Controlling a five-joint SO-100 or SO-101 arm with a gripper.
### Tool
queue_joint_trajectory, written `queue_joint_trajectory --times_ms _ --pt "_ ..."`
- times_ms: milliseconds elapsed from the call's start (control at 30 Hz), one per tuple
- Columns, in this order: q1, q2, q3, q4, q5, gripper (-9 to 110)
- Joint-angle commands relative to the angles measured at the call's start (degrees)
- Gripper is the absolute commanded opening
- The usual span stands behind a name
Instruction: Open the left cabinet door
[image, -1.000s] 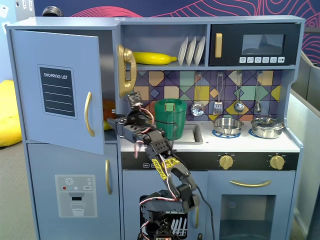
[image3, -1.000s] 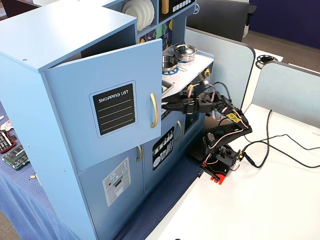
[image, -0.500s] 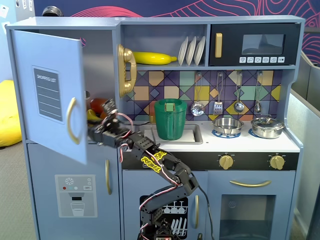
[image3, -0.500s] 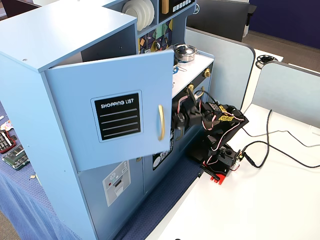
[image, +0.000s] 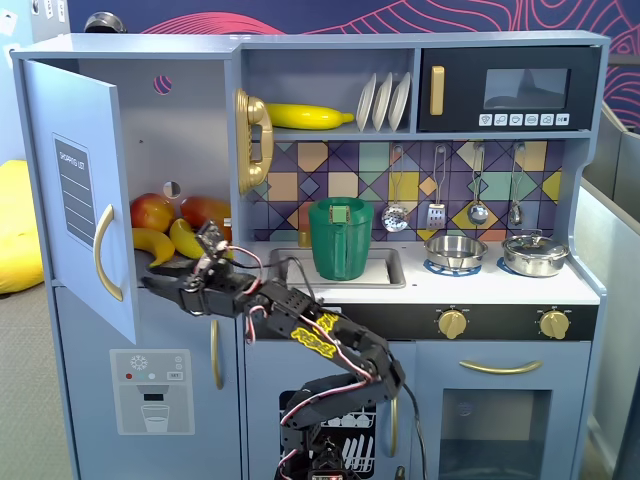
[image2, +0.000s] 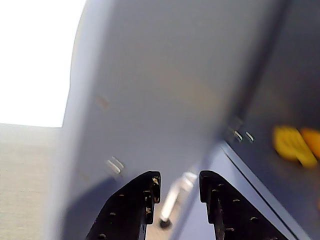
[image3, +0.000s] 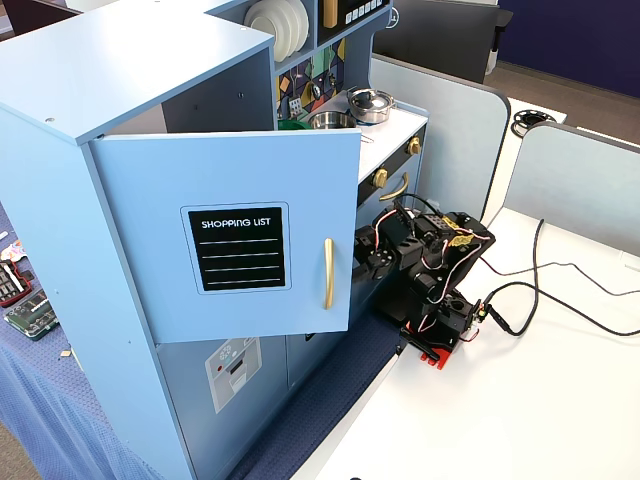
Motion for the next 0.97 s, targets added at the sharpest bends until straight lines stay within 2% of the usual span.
queue_joint_trajectory --times_ms 0,133,233,433,667,933 --pt "18.1 6.8 5.3 4.5 7.5 0" --pt "33.1 12.4 13.5 14.3 13.4 0" --pt "40.3 16.9 20.7 19.0 17.7 0" --pt "51.7 21.8 28.9 35.5 23.6 0" --pt "60.6 27.9 38.3 49.7 24.3 0" --pt "63.6 30.2 41.9 61.2 25.4 0"
